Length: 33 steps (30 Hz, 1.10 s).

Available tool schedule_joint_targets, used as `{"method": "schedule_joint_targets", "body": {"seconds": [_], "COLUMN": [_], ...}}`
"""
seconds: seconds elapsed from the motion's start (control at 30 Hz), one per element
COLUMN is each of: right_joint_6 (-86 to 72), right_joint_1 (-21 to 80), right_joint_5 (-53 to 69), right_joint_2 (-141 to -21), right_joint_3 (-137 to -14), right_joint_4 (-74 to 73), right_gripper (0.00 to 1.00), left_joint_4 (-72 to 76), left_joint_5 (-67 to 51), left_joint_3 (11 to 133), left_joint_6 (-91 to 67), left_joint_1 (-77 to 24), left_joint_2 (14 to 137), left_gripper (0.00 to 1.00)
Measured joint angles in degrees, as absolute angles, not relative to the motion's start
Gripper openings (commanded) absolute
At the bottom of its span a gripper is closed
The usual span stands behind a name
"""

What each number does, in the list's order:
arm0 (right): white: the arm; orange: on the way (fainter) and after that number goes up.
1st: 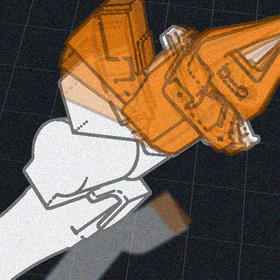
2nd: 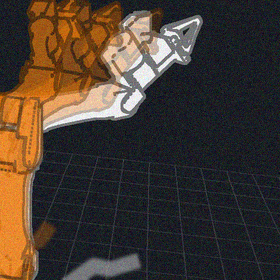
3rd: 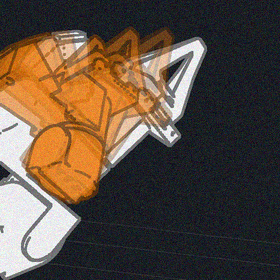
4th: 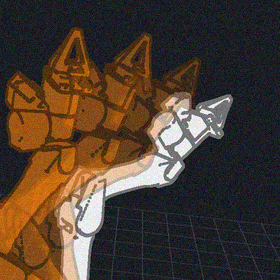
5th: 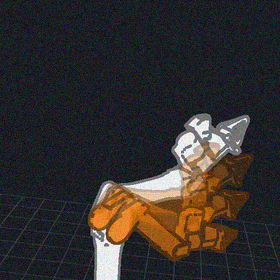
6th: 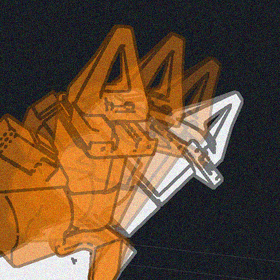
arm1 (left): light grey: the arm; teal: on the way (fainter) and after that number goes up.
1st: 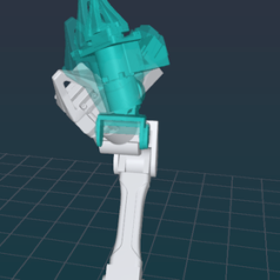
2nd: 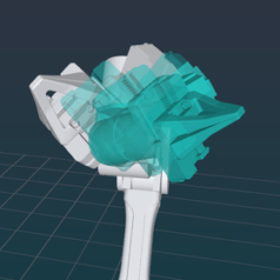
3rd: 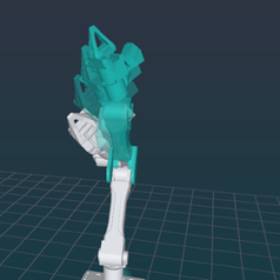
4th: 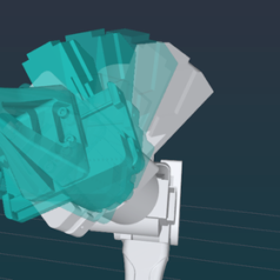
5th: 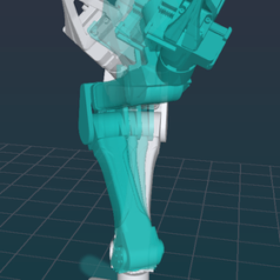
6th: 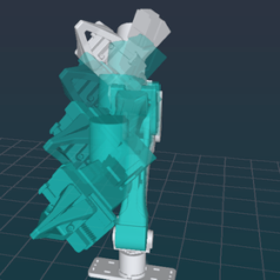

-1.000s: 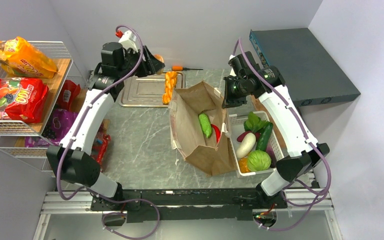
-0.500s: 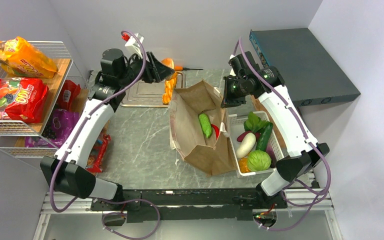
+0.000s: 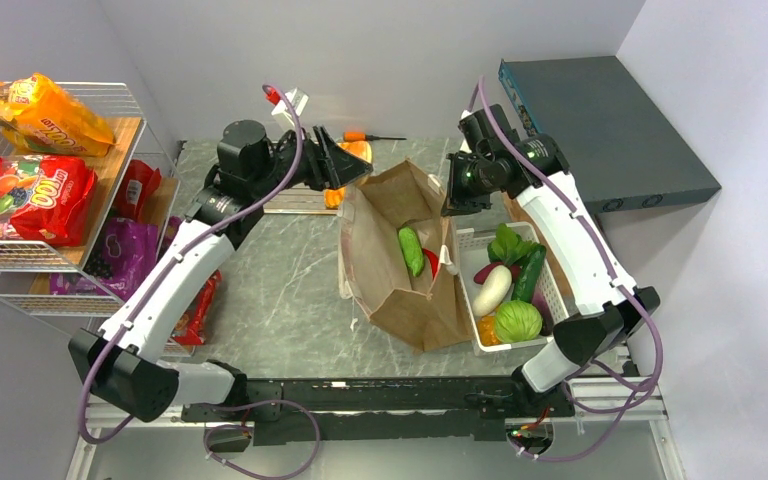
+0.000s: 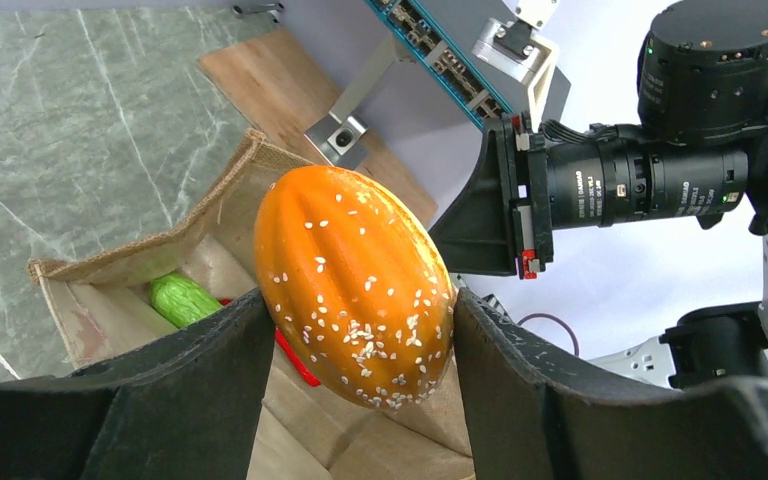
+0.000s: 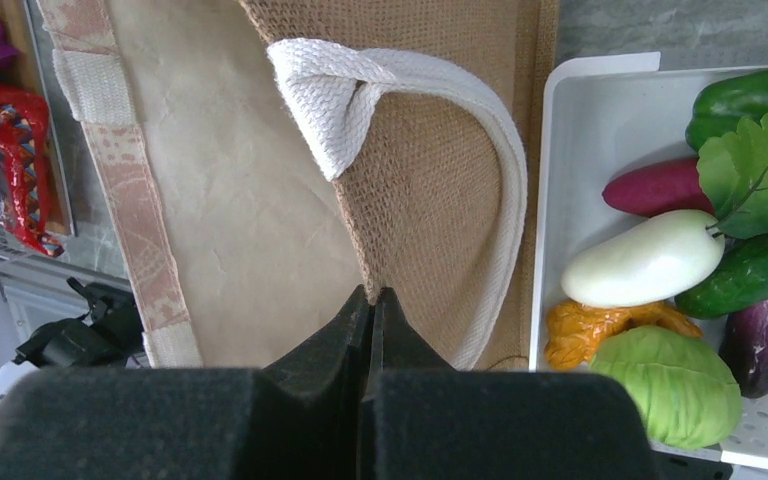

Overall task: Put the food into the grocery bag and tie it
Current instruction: Place the food in the grocery bag.

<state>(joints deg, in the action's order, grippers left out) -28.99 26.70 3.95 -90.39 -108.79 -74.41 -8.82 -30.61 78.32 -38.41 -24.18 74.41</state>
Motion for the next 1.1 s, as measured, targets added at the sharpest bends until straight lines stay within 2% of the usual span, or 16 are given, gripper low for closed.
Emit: {"method": "schedule_joint_targets", "body": {"seconds": [0.07, 0.1, 0.13, 0.17, 0.9, 1.1], "right_joint_6": [-29.3, -29.5, -29.6, -29.7, -32.3, -35.4], "right_joint_1": [26.7, 26.7, 26.7, 26.7, 26.7, 26.7], "right_joint_5": [3.9, 3.9, 3.7, 3.5, 1.3, -1.4], "right_joint_2": [-89.8, -89.4, -88.9, -88.5, -86.1, -79.4], "right_joint_3": [-108.0, -107.6, -107.1, -106.7, -104.2, -95.2], "right_joint_4": [-74.0, -74.0, -73.9, -73.9, -72.9, -67.2], "right_gripper": [0.0, 0.0, 0.0, 0.0, 0.0, 0.0], "left_joint_4": [-8.9, -8.9, -8.9, -8.9, -16.5, -21.2], "left_joint_5": [-30.0, -29.9, -29.8, -29.6, -20.8, -16.0], "left_joint_3": [78.1, 78.1, 78.1, 78.1, 82.8, 86.1], "left_joint_6": [-38.6, -38.6, -38.7, -38.5, -32.9, -31.1], "left_joint_1": [-24.6, -24.7, -24.8, -24.9, -28.1, -27.9], "left_joint_2": [74.1, 74.1, 74.1, 74.1, 74.1, 74.9], "left_gripper": [0.74, 0.8, 0.94, 0.99, 0.99, 0.99]}}
